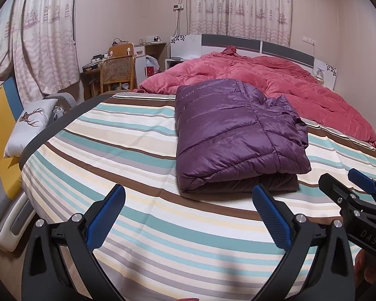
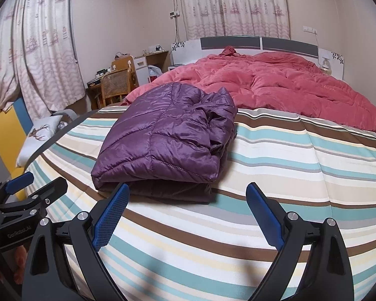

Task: Fold large clothes

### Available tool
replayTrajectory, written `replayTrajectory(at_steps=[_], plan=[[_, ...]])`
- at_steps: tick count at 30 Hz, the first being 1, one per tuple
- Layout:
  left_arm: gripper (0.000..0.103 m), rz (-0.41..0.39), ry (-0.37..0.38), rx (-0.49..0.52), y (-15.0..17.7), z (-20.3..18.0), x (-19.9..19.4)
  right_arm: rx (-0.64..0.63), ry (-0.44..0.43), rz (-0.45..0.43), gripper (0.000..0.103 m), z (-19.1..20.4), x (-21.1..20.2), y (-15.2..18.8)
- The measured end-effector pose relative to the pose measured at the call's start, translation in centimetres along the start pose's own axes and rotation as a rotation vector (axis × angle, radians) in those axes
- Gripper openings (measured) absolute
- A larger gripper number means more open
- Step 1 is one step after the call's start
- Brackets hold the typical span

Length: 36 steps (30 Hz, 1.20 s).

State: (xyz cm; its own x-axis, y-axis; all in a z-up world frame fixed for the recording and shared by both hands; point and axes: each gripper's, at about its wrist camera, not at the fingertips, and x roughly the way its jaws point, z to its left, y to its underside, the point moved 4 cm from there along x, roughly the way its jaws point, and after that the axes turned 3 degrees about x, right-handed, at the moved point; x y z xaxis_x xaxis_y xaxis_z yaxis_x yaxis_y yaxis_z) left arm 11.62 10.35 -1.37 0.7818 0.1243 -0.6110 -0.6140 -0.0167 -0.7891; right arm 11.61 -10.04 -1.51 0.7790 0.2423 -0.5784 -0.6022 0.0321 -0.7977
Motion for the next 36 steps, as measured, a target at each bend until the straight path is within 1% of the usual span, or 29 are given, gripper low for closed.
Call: replayTrajectory(at_steps=[36], plan=[[0.101,0.015,0.009,-0.005,0.07,-0.15,0.13,0.010,-0.012,0.002,0.094,0.23,0.34,0.14]])
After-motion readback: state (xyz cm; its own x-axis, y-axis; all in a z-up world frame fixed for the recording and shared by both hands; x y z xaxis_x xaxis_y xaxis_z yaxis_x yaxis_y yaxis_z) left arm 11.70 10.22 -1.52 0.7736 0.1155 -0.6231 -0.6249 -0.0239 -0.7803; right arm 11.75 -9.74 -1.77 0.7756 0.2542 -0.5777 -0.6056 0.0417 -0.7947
